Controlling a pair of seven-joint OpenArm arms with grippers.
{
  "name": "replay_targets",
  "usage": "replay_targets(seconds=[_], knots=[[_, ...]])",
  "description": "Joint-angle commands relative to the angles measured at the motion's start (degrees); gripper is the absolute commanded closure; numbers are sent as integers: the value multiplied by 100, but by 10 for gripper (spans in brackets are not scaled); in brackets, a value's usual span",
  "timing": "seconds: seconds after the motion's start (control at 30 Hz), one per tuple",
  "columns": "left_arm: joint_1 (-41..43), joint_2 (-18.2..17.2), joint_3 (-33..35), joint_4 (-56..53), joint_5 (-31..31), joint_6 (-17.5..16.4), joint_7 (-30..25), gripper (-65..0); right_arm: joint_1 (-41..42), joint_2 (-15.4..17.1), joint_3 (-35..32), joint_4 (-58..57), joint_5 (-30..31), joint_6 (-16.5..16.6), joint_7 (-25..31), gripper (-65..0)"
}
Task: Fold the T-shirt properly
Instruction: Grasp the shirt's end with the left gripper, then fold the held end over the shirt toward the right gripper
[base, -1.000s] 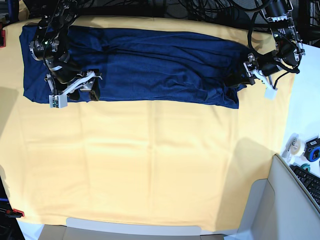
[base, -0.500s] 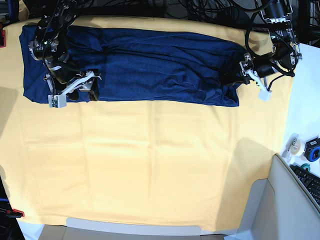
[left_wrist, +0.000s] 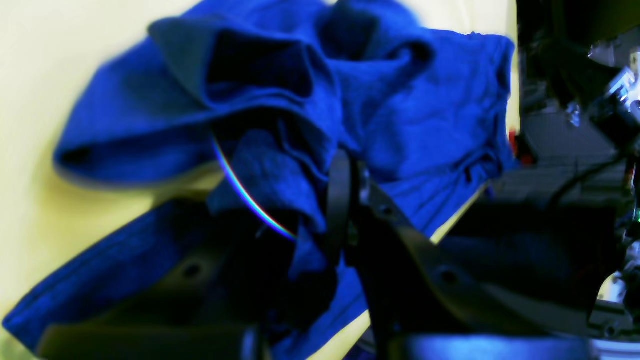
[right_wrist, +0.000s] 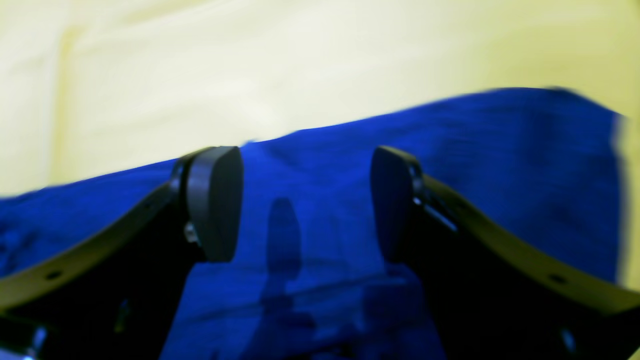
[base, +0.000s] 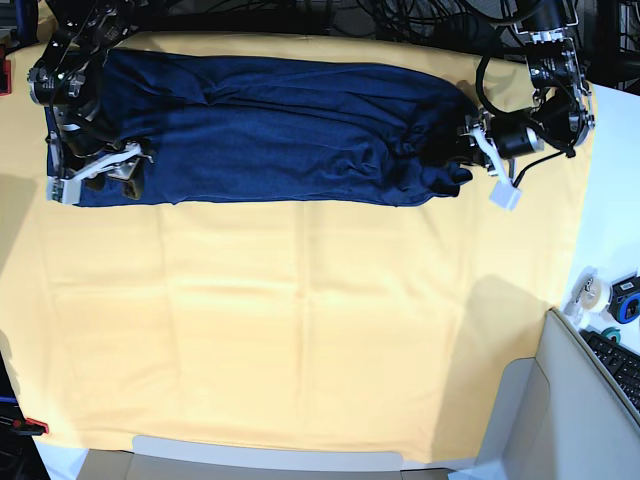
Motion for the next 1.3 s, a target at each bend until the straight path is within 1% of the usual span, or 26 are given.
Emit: replay_targets(seconds=[0.0, 0.1, 0.17, 0.33, 0.43, 0.5, 0.6, 0.87, 0.93, 1.03, 1.27], knots=[[-42, -35, 104, 161, -156, -18, -7, 0, 38, 141, 144, 116, 80, 23, 121, -394], [-51, 220, 517, 248, -147, -18, -7, 0, -94, 360, 469, 116, 89, 23, 112, -394], [-226, 370, 948, 248, -129, -18, -7, 0, -138, 466, 672, 116, 89, 23, 112, -394], [-376, 739, 1748, 213, -121, 0, -12, 0, -437, 519, 1085, 116, 89, 23, 112, -394], [-692, 871, 2354, 204, -112, 9, -240, 0, -604, 519, 1322, 116, 89, 31, 112, -394], [-851, 871, 2724, 196, -112, 9, -416, 0, -683, 519, 1445, 107, 89, 31, 121, -394], [-1009, 941, 3128, 187, -112, 17, -741, 0, -771, 510, 1603, 107, 89, 31, 121, -394], [-1308, 959, 3770, -235, -112, 17, -1234, 0, -929, 492, 1691, 99, 89, 31, 129, -394], [-1308, 1029, 3858, -349, -112, 17, -1348, 0, -929, 492, 1691, 99, 89, 31, 129, -394], [-1308, 1082, 3875, -578, -112, 17, -1471, 0, -929, 483, 1691, 99, 89, 31, 129, -394], [-1422, 1275, 3884, -727, -112, 17, -1462, 0, -929, 369, 1691, 99, 89, 31, 121, -394]])
